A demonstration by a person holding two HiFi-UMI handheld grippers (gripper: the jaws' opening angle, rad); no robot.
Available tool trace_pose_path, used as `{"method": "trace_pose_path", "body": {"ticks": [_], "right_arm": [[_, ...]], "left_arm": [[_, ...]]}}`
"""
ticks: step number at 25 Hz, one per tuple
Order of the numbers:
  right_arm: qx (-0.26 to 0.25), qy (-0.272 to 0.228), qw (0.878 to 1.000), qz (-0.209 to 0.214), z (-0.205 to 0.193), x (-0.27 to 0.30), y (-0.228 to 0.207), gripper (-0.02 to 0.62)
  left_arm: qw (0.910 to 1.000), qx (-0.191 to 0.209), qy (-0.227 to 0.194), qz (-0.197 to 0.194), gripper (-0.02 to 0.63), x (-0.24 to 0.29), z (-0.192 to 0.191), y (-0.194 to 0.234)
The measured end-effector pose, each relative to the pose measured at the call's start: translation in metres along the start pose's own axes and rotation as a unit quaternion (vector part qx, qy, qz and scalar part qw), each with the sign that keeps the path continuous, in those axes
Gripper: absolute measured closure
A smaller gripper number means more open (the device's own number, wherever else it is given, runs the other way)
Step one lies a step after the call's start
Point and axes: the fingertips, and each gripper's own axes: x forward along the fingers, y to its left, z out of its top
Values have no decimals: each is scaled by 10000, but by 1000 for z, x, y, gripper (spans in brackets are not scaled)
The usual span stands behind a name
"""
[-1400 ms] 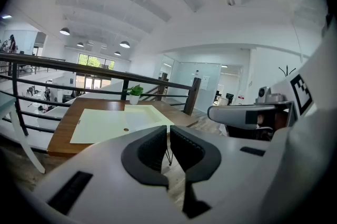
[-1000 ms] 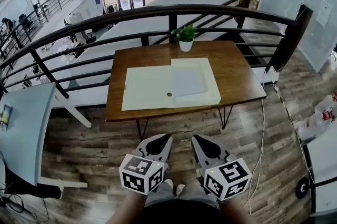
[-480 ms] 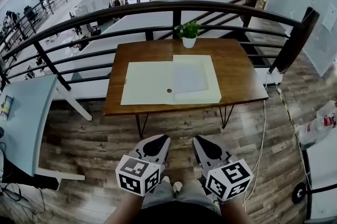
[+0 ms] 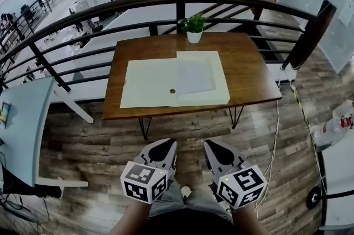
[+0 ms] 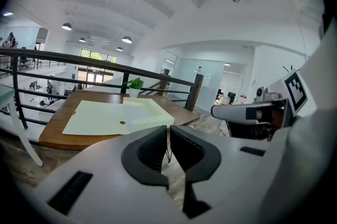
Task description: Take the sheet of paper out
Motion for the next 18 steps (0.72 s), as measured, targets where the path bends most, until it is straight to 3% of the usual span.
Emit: {"method": "trace_pose_path", "body": {"ticks": [7,18], "right_arm": [[25,-15,10000,-37,11,51,-20,569],[130,-251,9992,-281,73,174,-54,569]], "left_arm": [[9999,37,-64,-135,578,43,24,40],[9985,101,-14,-529,578,116,91,134]]}}
